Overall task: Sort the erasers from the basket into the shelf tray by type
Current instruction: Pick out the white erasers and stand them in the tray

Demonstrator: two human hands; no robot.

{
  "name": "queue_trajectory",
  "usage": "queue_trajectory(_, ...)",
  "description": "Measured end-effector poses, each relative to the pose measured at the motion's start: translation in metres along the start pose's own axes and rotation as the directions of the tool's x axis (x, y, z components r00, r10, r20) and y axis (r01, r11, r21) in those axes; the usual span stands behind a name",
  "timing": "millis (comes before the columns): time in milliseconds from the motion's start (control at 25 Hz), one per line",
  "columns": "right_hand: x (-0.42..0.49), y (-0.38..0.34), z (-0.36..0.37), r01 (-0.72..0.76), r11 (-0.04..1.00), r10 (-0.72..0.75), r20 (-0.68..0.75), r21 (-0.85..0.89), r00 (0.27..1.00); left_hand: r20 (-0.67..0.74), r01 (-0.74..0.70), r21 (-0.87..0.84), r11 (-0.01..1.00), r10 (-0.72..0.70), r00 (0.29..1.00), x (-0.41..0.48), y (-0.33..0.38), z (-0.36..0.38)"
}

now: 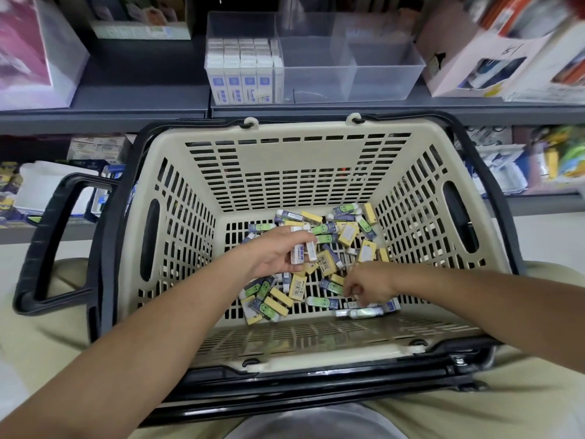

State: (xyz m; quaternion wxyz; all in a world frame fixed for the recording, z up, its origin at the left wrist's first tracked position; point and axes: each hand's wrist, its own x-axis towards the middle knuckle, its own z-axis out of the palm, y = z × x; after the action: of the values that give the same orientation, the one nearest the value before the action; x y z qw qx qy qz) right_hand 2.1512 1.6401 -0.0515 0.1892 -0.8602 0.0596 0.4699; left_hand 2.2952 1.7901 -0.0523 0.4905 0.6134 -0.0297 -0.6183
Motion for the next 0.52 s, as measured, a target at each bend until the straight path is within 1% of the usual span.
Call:
queue_trajectory(40,0.0,-0.001,0.003,0.033,0.996,-0.032,0.003,-0.085,0.999,-0.002,0.0,0.019,1.0,0.0,1.0,0.001,0.0,0.0)
queue_trajectory(160,0.007,-0.015,0.014,0.138,0.964,-0.145,-0.015,-0.229,0.989,-0.014,-0.011,0.061,0.998,0.012,1.0,0.0,0.0,-0.001)
queue_trajectory(280,0.02,-0.027,0.021,0.145,0.909,-0.131,0.064,-0.391,0.989,0.011,-0.003,0.038,0.999,0.002,1.0,-0.002,0.001,-0.002)
queue_trajectory(360,0.023,-0.028,0.02,0.136,0.914,-0.105,0.101,-0.381,0.989,0.041,-0.009,-0.031,0.999,0.011,0.999,-0.004,0.002,-0.005)
queue_trajectory(440,0.024,-0.029,0.018,0.116,0.947,-0.082,0.123,-0.299,0.989,0.056,-0.015,-0.08,0.997,0.02,0.998,-0.005,0.004,-0.008)
queue_trajectory(520,0.022,-0.03,0.015,0.089,0.972,-0.057,0.149,-0.218,0.987,0.047,-0.016,-0.073,0.997,0.019,0.999,-0.006,0.003,-0.01)
